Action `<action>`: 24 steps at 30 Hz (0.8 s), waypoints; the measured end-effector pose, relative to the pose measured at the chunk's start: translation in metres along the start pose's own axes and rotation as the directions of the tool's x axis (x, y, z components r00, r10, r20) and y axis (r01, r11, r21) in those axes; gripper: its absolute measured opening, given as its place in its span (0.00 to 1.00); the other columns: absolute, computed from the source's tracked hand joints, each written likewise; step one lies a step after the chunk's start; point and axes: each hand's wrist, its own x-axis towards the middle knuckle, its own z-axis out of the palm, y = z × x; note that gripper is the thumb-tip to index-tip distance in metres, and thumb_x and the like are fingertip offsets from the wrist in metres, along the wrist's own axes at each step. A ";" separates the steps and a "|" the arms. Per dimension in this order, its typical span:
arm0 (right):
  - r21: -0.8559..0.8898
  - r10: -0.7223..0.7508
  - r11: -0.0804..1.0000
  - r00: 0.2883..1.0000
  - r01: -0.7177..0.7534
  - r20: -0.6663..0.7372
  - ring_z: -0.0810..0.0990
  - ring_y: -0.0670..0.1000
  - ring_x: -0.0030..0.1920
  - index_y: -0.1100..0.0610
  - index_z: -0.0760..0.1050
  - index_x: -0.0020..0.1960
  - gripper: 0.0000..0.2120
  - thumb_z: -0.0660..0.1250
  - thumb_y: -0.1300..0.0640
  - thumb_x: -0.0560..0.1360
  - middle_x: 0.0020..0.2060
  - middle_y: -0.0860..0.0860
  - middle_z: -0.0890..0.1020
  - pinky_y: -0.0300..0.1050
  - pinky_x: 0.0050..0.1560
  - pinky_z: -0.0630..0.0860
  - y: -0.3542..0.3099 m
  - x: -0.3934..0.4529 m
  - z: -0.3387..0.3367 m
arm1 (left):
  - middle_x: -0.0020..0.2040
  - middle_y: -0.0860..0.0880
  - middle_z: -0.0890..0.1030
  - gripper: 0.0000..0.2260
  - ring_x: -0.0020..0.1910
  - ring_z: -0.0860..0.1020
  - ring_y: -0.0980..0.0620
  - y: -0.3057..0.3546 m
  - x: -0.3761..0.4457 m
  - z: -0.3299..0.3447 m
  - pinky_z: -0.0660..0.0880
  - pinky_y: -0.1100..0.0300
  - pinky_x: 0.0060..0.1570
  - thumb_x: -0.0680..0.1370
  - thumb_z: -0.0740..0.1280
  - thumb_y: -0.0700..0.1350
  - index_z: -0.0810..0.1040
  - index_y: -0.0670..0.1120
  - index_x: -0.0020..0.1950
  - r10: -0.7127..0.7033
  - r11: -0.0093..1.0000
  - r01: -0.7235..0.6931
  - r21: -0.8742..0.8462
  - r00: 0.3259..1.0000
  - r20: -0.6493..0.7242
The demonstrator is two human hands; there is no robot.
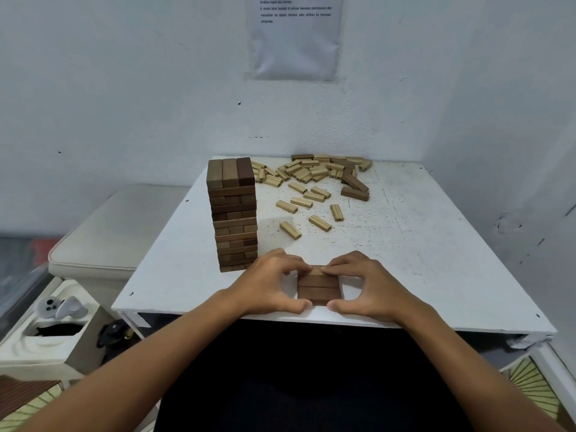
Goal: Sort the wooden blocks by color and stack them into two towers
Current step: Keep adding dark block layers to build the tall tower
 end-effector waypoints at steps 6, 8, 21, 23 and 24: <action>0.052 -0.045 0.997 0.997 0.049 -0.067 0.74 0.38 0.59 0.43 0.80 0.60 0.26 0.80 0.50 0.63 0.56 0.40 0.78 0.36 0.60 0.69 -0.017 -0.002 -0.027 | 0.52 0.56 0.81 0.30 0.48 0.72 0.62 0.020 0.001 -0.022 0.70 0.64 0.44 0.64 0.72 0.62 0.79 0.51 0.63 0.033 0.999 -0.035 -0.026 0.997 -0.076; 0.061 -0.077 0.995 0.992 0.083 -0.101 0.74 0.38 0.59 0.44 0.80 0.59 0.27 0.79 0.48 0.61 0.56 0.40 0.78 0.34 0.59 0.68 -0.028 0.000 -0.040 | 0.51 0.55 0.81 0.32 0.47 0.73 0.60 0.029 0.003 -0.035 0.69 0.65 0.43 0.62 0.70 0.65 0.80 0.51 0.62 0.056 0.998 -0.060 -0.022 0.990 -0.132; 0.099 -0.330 0.925 0.904 0.368 -0.271 0.79 0.44 0.56 0.44 0.80 0.54 0.22 0.77 0.53 0.61 0.53 0.44 0.81 0.34 0.55 0.73 -0.117 0.043 -0.113 | 0.41 0.55 0.79 0.28 0.39 0.76 0.61 0.076 0.002 -0.152 0.67 0.68 0.38 0.58 0.70 0.64 0.83 0.54 0.54 0.155 0.988 -0.129 0.089 0.888 -0.433; 0.085 -0.361 0.915 0.895 0.394 -0.262 0.79 0.43 0.55 0.46 0.81 0.55 0.22 0.77 0.52 0.61 0.52 0.43 0.82 0.35 0.55 0.74 -0.129 0.058 -0.115 | 0.43 0.53 0.81 0.28 0.42 0.77 0.59 0.070 0.001 -0.169 0.66 0.70 0.38 0.59 0.70 0.65 0.83 0.53 0.55 0.160 0.986 -0.118 0.121 0.886 -0.436; 0.079 -0.374 0.911 0.892 0.405 -0.253 0.79 0.43 0.55 0.47 0.81 0.55 0.22 0.76 0.51 0.61 0.52 0.43 0.82 0.37 0.55 0.75 -0.133 0.067 -0.114 | 0.45 0.54 0.82 0.29 0.43 0.77 0.58 0.066 0.000 -0.176 0.66 0.71 0.38 0.59 0.70 0.65 0.83 0.52 0.55 0.157 0.985 -0.111 0.131 0.886 -0.436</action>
